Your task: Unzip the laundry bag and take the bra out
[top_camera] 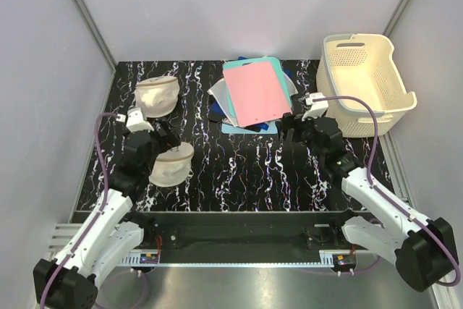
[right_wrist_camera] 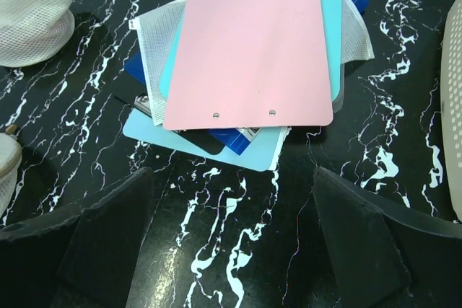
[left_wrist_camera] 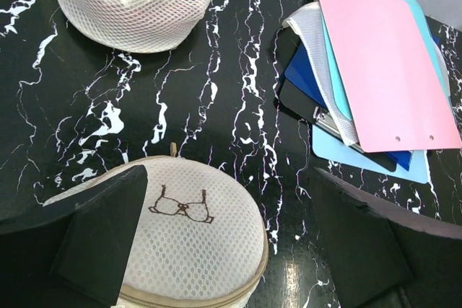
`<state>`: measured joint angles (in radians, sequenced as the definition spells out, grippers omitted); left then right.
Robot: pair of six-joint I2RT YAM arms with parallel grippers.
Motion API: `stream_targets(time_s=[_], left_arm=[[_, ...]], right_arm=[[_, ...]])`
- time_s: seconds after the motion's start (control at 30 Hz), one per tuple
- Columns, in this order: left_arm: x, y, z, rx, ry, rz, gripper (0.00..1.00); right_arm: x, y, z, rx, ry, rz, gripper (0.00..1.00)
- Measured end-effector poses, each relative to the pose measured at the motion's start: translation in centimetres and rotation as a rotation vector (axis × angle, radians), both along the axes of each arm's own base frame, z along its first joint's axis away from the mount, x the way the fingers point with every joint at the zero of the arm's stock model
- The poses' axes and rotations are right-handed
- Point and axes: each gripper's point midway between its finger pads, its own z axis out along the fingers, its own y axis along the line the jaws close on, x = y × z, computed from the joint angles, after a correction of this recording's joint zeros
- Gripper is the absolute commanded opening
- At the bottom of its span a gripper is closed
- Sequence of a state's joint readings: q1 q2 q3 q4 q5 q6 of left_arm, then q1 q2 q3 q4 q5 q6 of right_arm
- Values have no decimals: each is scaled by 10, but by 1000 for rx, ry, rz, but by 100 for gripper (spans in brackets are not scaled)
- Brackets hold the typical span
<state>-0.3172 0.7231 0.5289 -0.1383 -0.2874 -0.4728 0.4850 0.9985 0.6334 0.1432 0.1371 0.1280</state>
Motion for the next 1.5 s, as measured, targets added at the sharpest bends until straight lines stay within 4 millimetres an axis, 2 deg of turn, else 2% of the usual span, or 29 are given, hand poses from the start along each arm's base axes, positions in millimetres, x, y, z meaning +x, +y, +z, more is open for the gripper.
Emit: stream_targets(time_s=[0.17, 0.27, 0.37, 0.53, 0.63, 0.77, 0.87, 0.97, 1.0, 1.1, 1.13, 1.17, 1.2, 1.23, 1.33, 1.5], left_arm=[[-3, 9, -1, -31, 7, 71, 99], [-8, 18, -3, -50, 0, 123, 99], [-13, 28, -11, -44, 32, 187, 99], [-24, 48, -40, 19, 178, 310, 99], [-31, 54, -58, 39, 259, 347, 99], [-38, 57, -71, 40, 317, 373, 98], [-38, 58, -71, 18, 315, 388, 90], [-37, 58, -77, -14, 322, 396, 76], [-37, 58, -81, -27, 326, 395, 66], [-39, 55, -93, -64, 350, 386, 50], [-39, 54, -96, -73, 356, 378, 40], [-38, 51, -97, -82, 358, 367, 34], [-36, 49, -97, -88, 357, 354, 29], [-34, 46, -97, -97, 353, 345, 18], [-26, 34, -91, -128, 326, 277, 1], [-10, 5, -74, -189, 254, 106, 0]], right_arm=[[-6, 1, 14, 21, -32, 21, 100], [-8, 3, 15, 26, -35, 34, 100], [-9, 5, 11, 23, -21, 46, 100], [-8, 13, -5, 19, 35, 81, 100], [-9, 19, -19, 17, 87, 103, 100], [-11, 27, -24, 32, 116, 135, 100], [-11, 30, -28, 42, 136, 149, 100], [-12, 35, -35, 51, 164, 166, 100], [-12, 37, -37, 55, 172, 172, 100], [-12, 42, -42, 66, 195, 189, 100], [-12, 45, -44, 72, 203, 200, 100], [-12, 47, -44, 76, 208, 209, 100], [-12, 52, -45, 87, 213, 230, 100], [-13, 55, -45, 93, 217, 245, 100], [-17, 68, -45, 125, 229, 312, 99], [-25, 85, -39, 167, 223, 422, 100]])
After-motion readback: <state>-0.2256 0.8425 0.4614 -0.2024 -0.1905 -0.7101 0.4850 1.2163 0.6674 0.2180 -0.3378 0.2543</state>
